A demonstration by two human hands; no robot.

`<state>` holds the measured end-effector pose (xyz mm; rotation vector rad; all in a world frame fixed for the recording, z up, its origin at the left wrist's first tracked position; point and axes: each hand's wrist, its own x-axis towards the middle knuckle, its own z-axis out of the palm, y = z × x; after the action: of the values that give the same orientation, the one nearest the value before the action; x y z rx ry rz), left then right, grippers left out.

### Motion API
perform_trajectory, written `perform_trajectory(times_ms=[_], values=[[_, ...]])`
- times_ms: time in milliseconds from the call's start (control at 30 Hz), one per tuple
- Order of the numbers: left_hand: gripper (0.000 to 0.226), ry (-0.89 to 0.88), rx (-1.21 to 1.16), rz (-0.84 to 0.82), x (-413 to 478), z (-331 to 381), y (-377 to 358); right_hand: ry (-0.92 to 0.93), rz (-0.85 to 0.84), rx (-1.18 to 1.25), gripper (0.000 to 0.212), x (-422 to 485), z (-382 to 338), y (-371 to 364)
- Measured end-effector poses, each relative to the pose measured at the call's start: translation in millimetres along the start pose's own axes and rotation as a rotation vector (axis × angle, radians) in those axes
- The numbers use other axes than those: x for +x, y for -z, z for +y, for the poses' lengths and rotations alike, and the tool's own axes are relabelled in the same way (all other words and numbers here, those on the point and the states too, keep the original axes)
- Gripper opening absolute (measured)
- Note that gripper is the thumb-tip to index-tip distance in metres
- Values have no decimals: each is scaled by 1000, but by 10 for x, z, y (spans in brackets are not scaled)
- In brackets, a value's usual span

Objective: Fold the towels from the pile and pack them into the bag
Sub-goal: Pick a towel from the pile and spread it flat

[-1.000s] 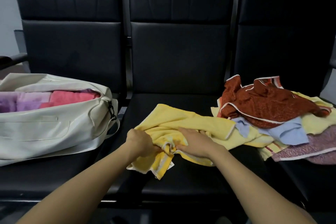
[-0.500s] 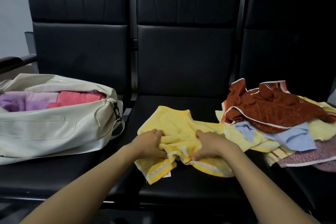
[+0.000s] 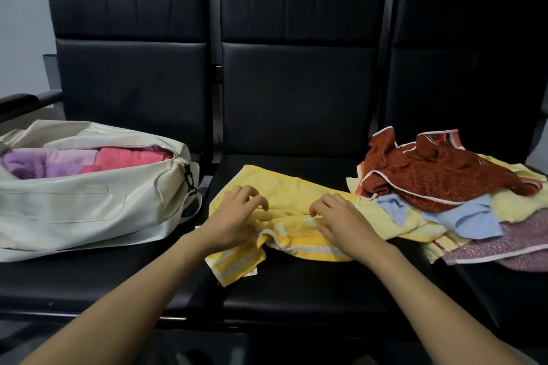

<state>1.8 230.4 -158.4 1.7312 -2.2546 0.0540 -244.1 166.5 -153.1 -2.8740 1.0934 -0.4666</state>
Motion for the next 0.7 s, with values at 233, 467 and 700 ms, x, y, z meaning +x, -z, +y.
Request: perform_trajectory(times_ms=[233, 467, 700], values=[[78, 111, -30, -290, -113, 45, -196, -41, -322, 9, 48, -66, -80, -181], [21, 224, -435, -125, -35, 71, -54, -89, -310, 2, 17, 15, -147, -165], [21, 666, -1103, 58, 165, 126, 170, -310, -84, 500, 10, 210, -196, 90]])
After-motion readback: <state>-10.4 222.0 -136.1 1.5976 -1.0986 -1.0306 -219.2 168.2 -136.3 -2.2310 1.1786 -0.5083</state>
